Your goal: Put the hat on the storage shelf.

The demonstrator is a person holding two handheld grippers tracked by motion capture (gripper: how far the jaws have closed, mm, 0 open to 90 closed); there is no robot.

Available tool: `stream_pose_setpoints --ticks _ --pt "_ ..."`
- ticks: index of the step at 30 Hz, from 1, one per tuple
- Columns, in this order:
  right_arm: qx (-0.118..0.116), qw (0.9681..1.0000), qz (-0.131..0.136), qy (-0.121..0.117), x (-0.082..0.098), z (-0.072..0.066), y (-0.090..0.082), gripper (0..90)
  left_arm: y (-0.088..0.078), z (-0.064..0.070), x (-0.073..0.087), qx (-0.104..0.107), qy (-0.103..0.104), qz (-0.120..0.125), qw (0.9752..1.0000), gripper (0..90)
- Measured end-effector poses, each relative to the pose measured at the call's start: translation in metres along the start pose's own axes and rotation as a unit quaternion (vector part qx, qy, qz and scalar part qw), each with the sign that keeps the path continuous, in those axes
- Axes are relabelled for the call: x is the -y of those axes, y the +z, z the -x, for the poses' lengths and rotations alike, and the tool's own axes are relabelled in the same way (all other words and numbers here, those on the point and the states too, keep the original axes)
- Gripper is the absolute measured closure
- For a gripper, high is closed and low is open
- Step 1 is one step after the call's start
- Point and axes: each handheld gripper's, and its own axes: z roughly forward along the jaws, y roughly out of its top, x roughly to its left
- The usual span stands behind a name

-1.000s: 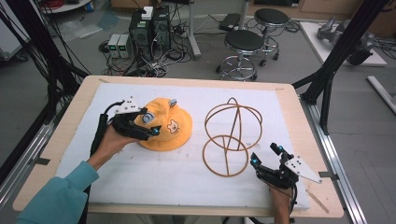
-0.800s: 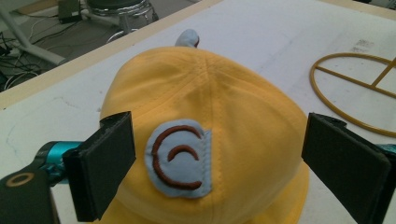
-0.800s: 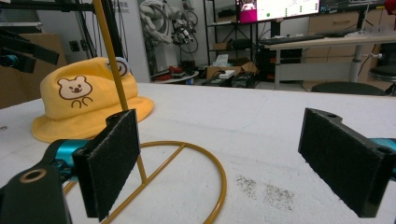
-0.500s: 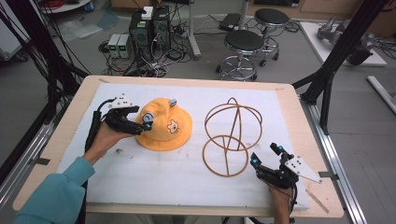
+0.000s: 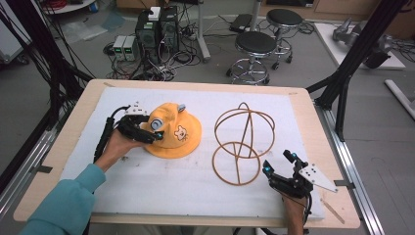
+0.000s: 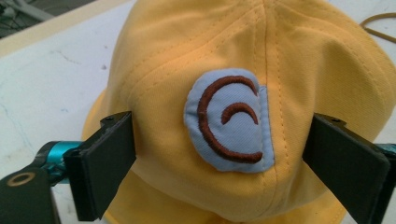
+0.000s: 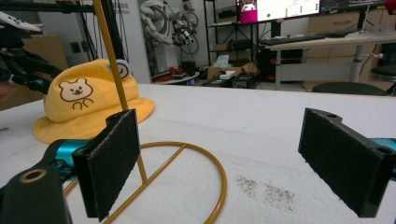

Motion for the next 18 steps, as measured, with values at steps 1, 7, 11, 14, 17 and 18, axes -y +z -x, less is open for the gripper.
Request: stream_pose_setpoints --ticks 1,7,11,14,17,18 --pt "0.001 1.0 -0.001 0.003 0.0 -0.0002 -0.0003 11.5 0.0013 -0.0011 0.0008 0.009 -0.006 -0.002 0.9999 17.5" --pt "-0.001 1.0 0.0 0.004 0.0 0.0004 -0.0004 11.5 0.0085 -0.0007 0.003 0.021 -0.011 -0.015 0.9996 46.2" --pt "-0.001 1.0 0.0 0.007 0.0 0.0006 -0.0007 11.5 0.0107 -0.0008 0.0042 0.024 -0.001 -0.02 0.9995 67.7" --pt "-0.001 1.0 0.0 0.008 0.0 0.0006 -0.0008 11.5 0.0112 -0.0007 0.0047 0.025 0.005 -0.021 0.9994 79.5" --pt "-0.001 1.0 0.001 0.008 0.0 0.0005 -0.0007 11.5 0.0092 0.0003 0.0041 0.025 0.011 -0.024 0.9993 82.3" --pt "-0.001 1.0 0.0 0.007 0.0 0.0006 -0.0008 11.5 0.0088 0.0012 0.0039 0.024 0.01 -0.021 0.9994 82.7"
